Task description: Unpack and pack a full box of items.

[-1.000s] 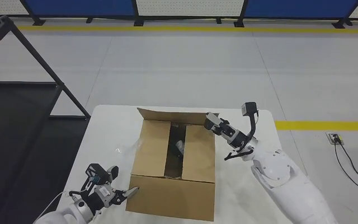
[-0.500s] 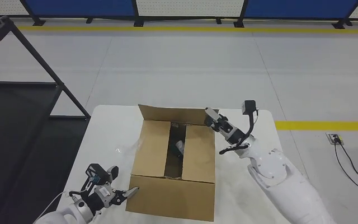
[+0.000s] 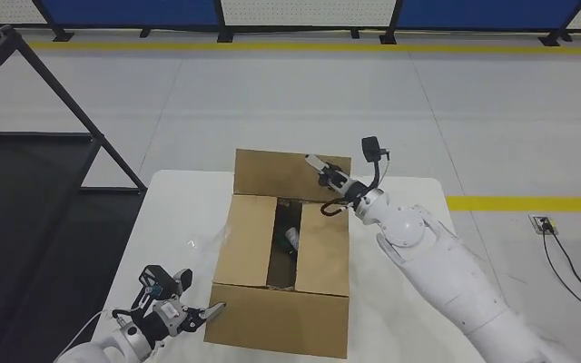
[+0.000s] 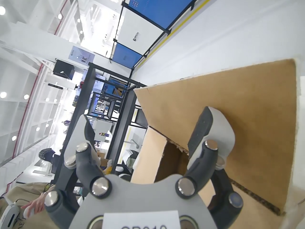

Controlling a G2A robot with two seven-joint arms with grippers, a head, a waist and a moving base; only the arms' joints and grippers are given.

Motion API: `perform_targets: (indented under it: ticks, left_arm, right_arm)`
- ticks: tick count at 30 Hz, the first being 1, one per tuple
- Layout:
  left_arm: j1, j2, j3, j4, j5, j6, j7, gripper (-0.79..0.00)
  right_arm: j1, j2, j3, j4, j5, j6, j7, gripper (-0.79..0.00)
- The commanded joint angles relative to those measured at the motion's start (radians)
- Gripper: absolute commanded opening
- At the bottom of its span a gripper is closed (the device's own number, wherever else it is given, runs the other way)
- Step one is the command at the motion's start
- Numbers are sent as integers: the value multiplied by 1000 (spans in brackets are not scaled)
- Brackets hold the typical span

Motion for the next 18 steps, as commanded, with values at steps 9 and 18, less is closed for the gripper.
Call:
perform_targets:
  ticks: [9,18]
  left_arm:
    - [0,0,0,0,0,0,0,0]
    - [0,0,0,0,0,0,0,0]
  right_arm:
    - [113,-87,-75,224,48,65,156,0]
    - [163,-142,-101,358,56,31,270,0]
